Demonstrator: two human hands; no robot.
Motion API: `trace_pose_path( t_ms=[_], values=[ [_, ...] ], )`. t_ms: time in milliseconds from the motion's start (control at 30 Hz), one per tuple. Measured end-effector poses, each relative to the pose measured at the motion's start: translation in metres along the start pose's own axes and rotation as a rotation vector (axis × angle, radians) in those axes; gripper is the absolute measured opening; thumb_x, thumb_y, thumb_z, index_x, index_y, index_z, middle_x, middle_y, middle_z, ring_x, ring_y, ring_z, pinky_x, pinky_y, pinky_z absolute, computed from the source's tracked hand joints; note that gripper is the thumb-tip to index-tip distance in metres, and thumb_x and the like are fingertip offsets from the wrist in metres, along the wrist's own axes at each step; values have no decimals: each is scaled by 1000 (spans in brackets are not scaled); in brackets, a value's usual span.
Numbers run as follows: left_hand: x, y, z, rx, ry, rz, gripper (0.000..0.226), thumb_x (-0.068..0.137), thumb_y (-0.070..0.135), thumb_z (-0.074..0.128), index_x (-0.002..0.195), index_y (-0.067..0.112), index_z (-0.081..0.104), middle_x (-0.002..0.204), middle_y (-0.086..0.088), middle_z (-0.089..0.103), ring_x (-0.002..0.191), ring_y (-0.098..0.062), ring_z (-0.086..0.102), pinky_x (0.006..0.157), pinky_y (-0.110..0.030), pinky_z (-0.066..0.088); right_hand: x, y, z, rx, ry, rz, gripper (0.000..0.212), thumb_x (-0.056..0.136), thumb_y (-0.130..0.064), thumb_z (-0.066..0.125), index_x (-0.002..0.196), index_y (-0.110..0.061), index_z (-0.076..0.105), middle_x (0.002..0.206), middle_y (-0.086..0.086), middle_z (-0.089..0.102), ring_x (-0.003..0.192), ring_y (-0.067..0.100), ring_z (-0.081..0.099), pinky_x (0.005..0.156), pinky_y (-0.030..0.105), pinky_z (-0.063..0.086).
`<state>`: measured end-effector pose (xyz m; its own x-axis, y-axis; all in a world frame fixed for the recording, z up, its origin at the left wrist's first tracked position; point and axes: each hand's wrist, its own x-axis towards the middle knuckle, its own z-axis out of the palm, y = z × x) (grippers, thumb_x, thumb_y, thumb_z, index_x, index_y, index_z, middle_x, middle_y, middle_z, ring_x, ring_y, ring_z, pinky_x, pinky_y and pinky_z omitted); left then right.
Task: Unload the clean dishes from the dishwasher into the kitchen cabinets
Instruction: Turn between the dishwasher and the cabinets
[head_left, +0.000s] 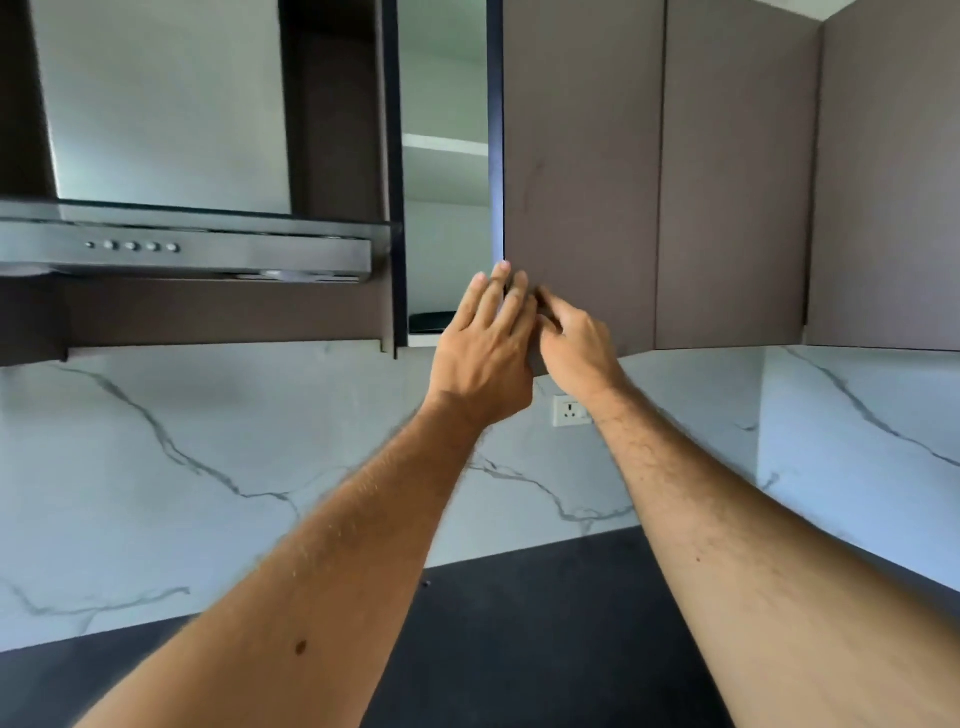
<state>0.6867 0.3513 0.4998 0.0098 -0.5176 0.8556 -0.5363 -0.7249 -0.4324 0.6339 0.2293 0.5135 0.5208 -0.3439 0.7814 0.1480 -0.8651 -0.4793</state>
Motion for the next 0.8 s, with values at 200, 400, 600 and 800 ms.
trace_pose_path(
  t_ms=[200, 400, 600, 800],
  values=[
    [-5, -25, 69, 190, -152, -151, 76, 91, 28, 26, 153, -5, -1, 162, -23, -2, 151, -34, -5, 123, -45, -2, 39, 17, 59, -86, -82, -117, 50, 100, -9, 47, 149, -20, 44, 153, -1, 44, 141, 22, 41, 117, 28, 27],
    [9, -42, 116, 159, -314, -241, 76, 99, 32, 36, 154, 0, -7, 159, -29, -12, 148, -44, -11, 122, -50, 2, 65, 37, 101, -193, -177, -100, 63, 94, -2, 46, 154, -20, 34, 162, -2, 28, 146, 20, 31, 119, 27, 20],
    [18, -67, 153, 53, -435, -272, 78, 99, 25, 46, 156, 17, -7, 157, -28, -21, 146, -43, -17, 122, -49, 5, 80, 53, 132, -264, -327, -70, 79, 88, -2, 48, 158, -22, 19, 166, -6, 8, 150, 18, 21, 121, 38, 24],
    [20, -90, 178, -21, -477, -266, 85, 97, 15, 52, 156, 20, -9, 159, -20, -23, 147, -37, -21, 122, -45, 4, 92, 54, 157, -288, -353, -34, 79, 91, -4, 47, 159, -25, 11, 166, -10, -3, 152, 17, 14, 121, 43, 24]
  ],
)
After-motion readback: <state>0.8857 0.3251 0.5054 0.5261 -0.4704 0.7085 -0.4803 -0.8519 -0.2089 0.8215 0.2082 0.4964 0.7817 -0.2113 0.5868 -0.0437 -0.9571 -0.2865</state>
